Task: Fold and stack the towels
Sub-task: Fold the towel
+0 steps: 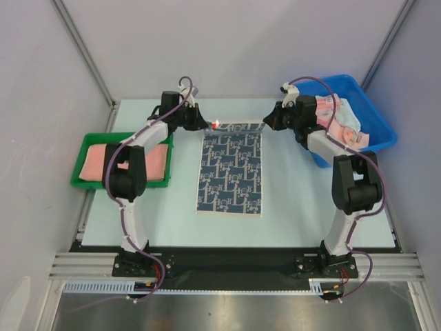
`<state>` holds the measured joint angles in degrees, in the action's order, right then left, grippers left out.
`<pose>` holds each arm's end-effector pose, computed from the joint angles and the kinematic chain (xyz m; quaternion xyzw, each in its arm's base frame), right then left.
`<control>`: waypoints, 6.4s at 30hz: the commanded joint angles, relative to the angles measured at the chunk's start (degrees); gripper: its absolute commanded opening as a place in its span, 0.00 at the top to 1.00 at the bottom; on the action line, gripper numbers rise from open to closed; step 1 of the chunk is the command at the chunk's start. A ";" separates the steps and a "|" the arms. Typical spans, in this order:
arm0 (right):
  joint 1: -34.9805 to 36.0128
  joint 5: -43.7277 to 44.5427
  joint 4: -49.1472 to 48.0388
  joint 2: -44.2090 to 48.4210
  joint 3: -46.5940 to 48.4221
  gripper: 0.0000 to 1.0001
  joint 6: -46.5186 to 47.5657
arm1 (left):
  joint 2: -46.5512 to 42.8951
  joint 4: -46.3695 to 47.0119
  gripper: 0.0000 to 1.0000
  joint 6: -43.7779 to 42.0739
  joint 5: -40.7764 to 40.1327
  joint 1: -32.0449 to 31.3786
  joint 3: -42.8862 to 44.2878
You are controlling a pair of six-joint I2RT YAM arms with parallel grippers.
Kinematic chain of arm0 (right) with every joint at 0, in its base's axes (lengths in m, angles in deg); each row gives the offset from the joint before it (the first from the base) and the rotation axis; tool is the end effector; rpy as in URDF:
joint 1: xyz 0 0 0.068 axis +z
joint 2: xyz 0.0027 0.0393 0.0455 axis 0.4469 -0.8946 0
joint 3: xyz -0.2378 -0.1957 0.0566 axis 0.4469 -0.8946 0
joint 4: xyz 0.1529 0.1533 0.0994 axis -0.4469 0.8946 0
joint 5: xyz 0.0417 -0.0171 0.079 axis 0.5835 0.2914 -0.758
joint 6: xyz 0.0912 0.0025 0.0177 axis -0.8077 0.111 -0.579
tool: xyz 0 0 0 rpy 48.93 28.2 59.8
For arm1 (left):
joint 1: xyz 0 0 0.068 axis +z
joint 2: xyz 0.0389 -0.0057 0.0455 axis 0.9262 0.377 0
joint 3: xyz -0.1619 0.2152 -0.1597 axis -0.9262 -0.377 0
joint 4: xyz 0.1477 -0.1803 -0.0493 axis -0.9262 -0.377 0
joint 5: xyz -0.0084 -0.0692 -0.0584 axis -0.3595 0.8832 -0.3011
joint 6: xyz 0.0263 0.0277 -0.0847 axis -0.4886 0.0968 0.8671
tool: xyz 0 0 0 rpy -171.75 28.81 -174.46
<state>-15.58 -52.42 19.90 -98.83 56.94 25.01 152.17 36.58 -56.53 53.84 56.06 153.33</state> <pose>0.4655 0.1262 0.2845 -0.1436 0.8015 0.2670 0.5154 0.5007 -0.1462 0.2477 0.1238 0.8563 -0.3076 0.3960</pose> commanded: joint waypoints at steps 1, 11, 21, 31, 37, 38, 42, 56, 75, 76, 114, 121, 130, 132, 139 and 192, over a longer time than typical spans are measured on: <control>1.69 0.49 -0.33 11.22 -7.53 1.00 -1.78 | -12.34 6.91 1.00 -0.62 3.43 0.28 -9.13; 11.71 9.97 2.48 27.58 -31.44 1.00 -4.78 | -27.73 7.99 1.00 1.76 2.83 -1.48 -35.60; 19.01 18.15 7.39 34.72 -43.32 1.00 -8.47 | -36.96 4.65 0.87 8.35 -12.37 -7.63 -49.32; 22.78 14.82 12.93 37.53 -44.64 0.91 -6.97 | -43.11 -0.89 0.58 15.12 -21.08 -10.44 -53.28; 24.55 16.93 15.40 36.83 -44.64 0.87 -6.36 | -39.19 -2.47 0.46 18.89 -19.24 -10.97 -49.34; 24.63 17.02 15.23 36.83 -44.99 0.87 -6.36 | -38.29 -2.91 0.46 19.51 -18.71 -10.97 -48.63; 24.63 17.54 15.32 36.74 -44.82 0.87 -6.54 | -35.39 -7.20 0.44 22.15 -18.97 -11.58 -45.46; 25.16 17.02 15.49 38.06 -45.17 0.87 -6.36 | -46.81 -8.54 0.34 33.05 -22.67 -13.26 -49.32; 26.39 16.93 14.79 39.64 -46.84 0.87 -7.41 | -43.39 -2.03 0.34 37.88 -19.41 -15.45 -59.17; 26.39 16.93 14.79 39.90 -46.84 0.87 -7.41 | -43.12 -1.94 0.35 37.97 -19.41 -15.54 -59.52; 28.68 25.63 15.41 51.93 -53.41 1.00 -19.71 | -50.24 -9.32 1.00 32.88 -22.39 -18.71 -58.81; 29.20 21.59 11.89 52.03 -55.19 1.00 -21.04 | -48.40 -11.08 1.00 30.68 -25.30 -18.79 -58.38; 30.26 21.33 18.92 52.56 -48.14 1.00 -20.42 | -49.62 -18.82 1.00 27.95 -30.56 -18.79 -50.81; 31.92 20.80 17.43 52.82 -51.04 1.00 -22.00 | -49.62 -16.47 1.00 28.21 -27.70 -18.79 -54.31; 36.58 21.85 7.68 51.25 -60.81 1.00 -29.11 | -49.01 -11.18 1.00 29.97 -26.01 -18.88 -62.50; 41.16 21.15 20.05 71.18 -69.25 0.75 -37.47 | -57.62 -10.90 0.98 33.76 -23.72 -23.54 -71.65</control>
<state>25.42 -31.22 38.19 -29.39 -12.85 -10.98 93.39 26.24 -21.89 32.47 32.41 81.87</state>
